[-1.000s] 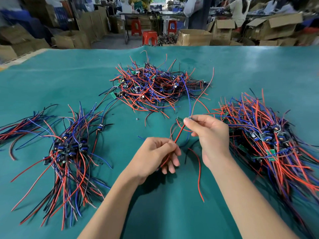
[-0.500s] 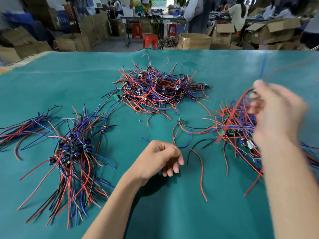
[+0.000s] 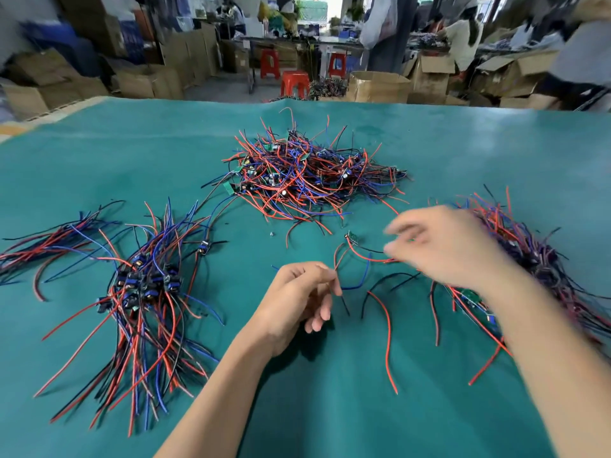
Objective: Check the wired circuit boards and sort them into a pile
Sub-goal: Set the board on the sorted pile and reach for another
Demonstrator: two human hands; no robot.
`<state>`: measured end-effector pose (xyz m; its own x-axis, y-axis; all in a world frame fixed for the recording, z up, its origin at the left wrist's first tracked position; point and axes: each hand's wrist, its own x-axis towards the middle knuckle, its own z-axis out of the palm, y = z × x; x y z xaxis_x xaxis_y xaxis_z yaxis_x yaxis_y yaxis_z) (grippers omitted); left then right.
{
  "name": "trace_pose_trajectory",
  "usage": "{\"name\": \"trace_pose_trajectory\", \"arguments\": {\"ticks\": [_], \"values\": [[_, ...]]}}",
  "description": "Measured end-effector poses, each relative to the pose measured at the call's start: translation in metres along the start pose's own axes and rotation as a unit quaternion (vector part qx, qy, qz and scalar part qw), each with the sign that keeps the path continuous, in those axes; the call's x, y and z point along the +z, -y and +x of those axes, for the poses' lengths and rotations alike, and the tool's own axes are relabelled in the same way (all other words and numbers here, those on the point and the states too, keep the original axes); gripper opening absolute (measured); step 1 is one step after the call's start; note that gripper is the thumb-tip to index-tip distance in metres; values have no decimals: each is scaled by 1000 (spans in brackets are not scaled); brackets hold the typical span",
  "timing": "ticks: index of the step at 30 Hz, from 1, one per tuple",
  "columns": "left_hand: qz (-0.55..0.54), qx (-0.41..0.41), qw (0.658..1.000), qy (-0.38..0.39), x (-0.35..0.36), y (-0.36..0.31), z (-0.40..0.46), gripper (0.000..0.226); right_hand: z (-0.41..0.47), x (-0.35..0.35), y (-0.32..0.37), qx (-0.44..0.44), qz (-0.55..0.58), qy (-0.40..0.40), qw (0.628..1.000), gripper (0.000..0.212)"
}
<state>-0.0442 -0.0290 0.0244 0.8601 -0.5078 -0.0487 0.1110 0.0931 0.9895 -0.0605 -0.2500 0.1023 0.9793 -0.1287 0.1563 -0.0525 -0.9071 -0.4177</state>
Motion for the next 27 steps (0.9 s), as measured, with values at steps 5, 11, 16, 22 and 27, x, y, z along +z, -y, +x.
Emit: {"name": "trace_pose_trajectory", "arguments": {"ticks": [5, 11, 16, 22, 27], "values": [[-8, 2, 1000, -4, 0, 2, 1, 22, 46, 74, 34, -44, -77, 103, 991, 46], [-82, -9, 996, -44, -4, 0, 4, 27, 48, 62, 25, -54, 21, -71, 996, 29], [-164, -24, 982, -85, -8, 0, 6, 38, 28, -2, 23, 27, 627, -110, 770, 31], [-139, -6, 987, -79, -5, 4, 8, 25, -9, 30, 30, 80, 783, 49, 615, 28], [-118, 25, 992, -32, -3, 8, 8, 24, -24, 79, 40, 152, 756, 99, 629, 19]]}}
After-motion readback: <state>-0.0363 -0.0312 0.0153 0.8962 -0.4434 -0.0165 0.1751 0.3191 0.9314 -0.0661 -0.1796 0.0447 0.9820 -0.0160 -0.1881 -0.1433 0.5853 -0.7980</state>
